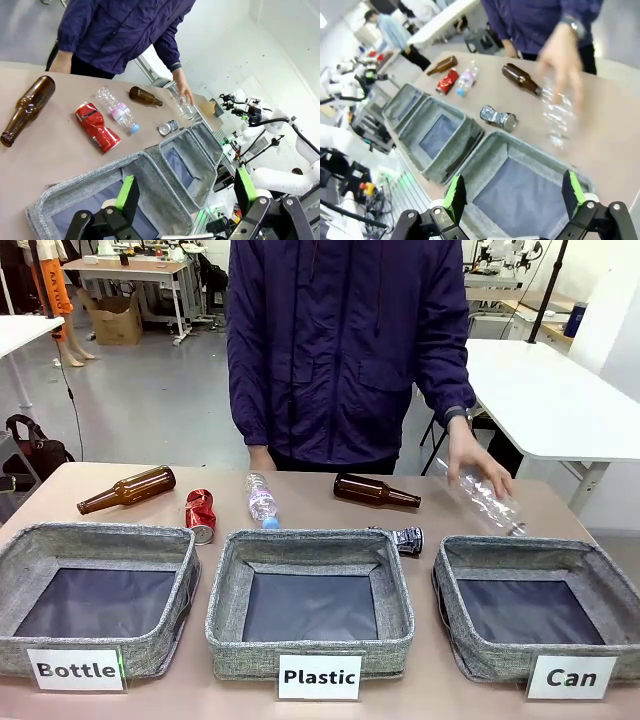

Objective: Sort the can waste into the basket.
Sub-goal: Pick up the can waste from the table and place it in the right Fabric basket.

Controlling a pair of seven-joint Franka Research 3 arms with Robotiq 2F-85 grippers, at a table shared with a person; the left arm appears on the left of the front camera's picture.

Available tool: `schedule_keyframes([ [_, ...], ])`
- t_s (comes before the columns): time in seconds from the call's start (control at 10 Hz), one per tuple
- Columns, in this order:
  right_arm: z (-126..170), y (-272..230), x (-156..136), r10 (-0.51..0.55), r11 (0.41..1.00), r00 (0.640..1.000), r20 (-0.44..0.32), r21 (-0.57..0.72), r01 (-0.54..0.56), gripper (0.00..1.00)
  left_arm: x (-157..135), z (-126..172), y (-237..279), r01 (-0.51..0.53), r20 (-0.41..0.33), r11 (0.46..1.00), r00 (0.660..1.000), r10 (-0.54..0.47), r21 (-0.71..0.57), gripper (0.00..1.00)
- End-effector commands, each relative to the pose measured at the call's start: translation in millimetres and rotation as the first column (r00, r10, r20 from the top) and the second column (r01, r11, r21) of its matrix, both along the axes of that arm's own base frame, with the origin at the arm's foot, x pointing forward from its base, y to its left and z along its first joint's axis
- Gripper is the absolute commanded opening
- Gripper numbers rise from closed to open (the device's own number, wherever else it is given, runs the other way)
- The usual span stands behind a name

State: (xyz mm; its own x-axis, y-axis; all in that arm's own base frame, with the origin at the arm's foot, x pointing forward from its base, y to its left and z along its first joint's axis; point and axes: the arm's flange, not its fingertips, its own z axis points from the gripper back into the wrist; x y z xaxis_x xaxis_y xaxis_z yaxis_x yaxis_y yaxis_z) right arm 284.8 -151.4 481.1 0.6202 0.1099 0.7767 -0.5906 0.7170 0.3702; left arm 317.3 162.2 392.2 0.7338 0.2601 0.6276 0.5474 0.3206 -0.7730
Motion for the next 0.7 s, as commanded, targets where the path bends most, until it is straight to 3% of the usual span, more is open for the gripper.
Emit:
schedule_keyframes([
  [0.0,-49.2,3.9,-44.2,-0.064,0.995,0.997,-0.043,0.079,0.067,1.00,-0.3,1.5,-0.6,-0.002,0.018,1.000,1.000,0.002,-0.013,1.00],
  [0.1,-56.3,-7.8,-46.6,-0.113,0.986,0.991,-0.068,0.116,0.120,1.00,-0.3,1.5,-0.6,-0.002,0.018,1.000,1.000,0.002,-0.013,1.00],
  [0.4,-64.1,-10.5,-43.3,-0.108,0.983,0.991,-0.073,0.140,0.117,1.00,-0.3,1.5,-0.6,-0.002,0.018,1.000,1.000,0.002,-0.013,1.00],
  [0.5,-39.3,-53.7,-24.9,-0.111,0.986,0.992,-0.068,0.118,0.118,1.00,-0.3,1.5,-0.6,-0.002,0.018,1.000,1.000,0.002,-0.013,1.00],
  [0.6,-39.3,-53.7,-24.9,-0.111,0.986,0.992,-0.068,0.118,0.118,1.00,-0.3,1.5,-0.6,-0.002,0.018,1.000,1.000,0.002,-0.013,1.00],
])
